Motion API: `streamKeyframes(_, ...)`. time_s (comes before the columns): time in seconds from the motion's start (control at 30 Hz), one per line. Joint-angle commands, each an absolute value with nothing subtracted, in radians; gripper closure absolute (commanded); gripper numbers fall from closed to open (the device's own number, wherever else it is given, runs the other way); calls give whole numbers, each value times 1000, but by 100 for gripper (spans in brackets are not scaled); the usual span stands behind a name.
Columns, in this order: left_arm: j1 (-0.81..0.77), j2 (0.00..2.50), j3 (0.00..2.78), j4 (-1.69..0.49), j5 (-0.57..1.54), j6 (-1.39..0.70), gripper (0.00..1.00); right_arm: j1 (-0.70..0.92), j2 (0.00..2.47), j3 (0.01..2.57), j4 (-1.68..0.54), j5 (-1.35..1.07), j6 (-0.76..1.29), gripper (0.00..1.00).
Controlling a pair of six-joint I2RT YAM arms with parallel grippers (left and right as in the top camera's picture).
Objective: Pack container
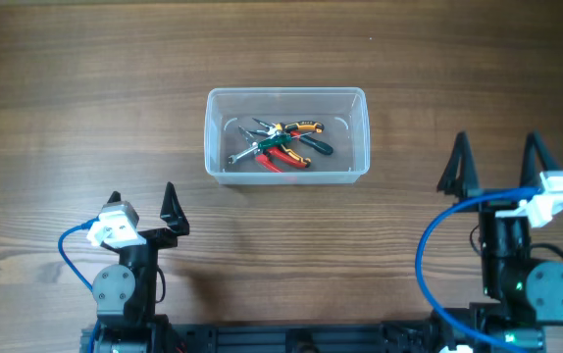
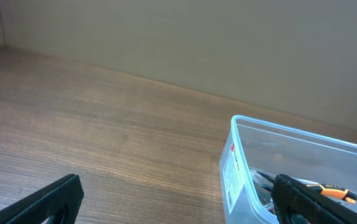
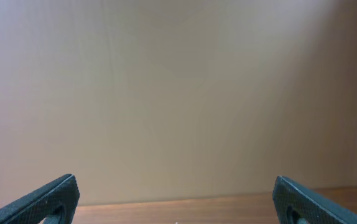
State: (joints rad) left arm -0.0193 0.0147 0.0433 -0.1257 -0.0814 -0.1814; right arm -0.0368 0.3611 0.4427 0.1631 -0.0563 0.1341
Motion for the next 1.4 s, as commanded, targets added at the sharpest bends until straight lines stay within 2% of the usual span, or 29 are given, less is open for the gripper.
streamKeyframes(0.0,-13,5,32,-120,-76,-190,0,-5,243,376,173,-82,130,0)
streamKeyframes(0.37,-13,5,32,-120,-76,-190,0,17,23,246,172,-72,131,0)
streamKeyframes(1.13,-13,5,32,-120,-76,-190,0,17,2,10,191,-73,143,0)
streamKeyframes(1.37,-13,5,32,-120,-76,-190,0,17,2,5,54,-72,155,0)
